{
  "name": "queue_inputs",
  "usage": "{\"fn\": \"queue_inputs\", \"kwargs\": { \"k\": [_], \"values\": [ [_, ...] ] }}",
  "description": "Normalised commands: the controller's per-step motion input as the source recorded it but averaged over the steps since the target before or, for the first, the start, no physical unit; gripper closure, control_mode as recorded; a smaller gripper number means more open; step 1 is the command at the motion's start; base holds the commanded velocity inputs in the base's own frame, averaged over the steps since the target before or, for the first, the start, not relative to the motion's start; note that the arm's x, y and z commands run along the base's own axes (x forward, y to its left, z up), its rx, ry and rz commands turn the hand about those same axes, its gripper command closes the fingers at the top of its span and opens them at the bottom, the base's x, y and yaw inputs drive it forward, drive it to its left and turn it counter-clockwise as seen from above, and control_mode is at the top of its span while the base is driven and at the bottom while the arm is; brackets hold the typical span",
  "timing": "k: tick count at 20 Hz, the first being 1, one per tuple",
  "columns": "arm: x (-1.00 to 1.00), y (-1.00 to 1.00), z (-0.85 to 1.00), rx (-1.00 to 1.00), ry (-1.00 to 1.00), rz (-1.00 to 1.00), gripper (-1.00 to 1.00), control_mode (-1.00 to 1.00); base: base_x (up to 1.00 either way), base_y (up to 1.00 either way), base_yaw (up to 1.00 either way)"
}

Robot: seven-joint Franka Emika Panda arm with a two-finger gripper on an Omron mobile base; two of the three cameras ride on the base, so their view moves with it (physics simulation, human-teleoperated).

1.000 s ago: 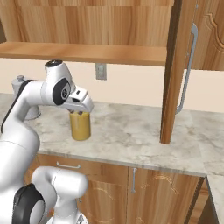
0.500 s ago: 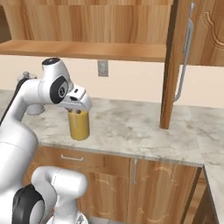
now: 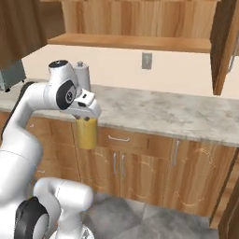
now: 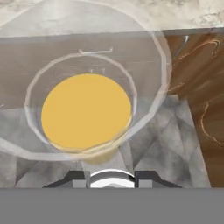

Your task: There is a tray on the dining counter. Grab the cup, mug, and pitcher and place them on the tray. The pitcher may be placed next to the tray if it cannot fit the tray.

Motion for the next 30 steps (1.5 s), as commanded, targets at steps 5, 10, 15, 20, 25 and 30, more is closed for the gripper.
{"fn": "queue_inputs", "kwargs": {
  "k": [5, 10, 15, 20, 25, 30],
  "values": [
    [0.0, 0.0, 0.0, 0.0, 0.0, 0.0, 1.0, 1.0, -0.7, 0.5, 0.71],
    [0.0, 0.0, 0.0, 0.0, 0.0, 0.0, 1.0, 1.0, -0.53, 0.59, 0.77],
    [0.0, 0.0, 0.0, 0.0, 0.0, 0.0, 1.0, 1.0, -0.61, 0.59, 0.78],
    [0.0, 0.0, 0.0, 0.0, 0.0, 0.0, 1.0, 1.0, -0.59, 0.67, 0.75],
    [0.0, 0.0, 0.0, 0.0, 0.0, 0.0, 1.0, 1.0, -0.69, 0.6, 0.77],
    [0.0, 0.0, 0.0, 0.0, 0.0, 0.0, 1.0, 1.0, -0.6, 0.67, 0.79]
  ]
}}
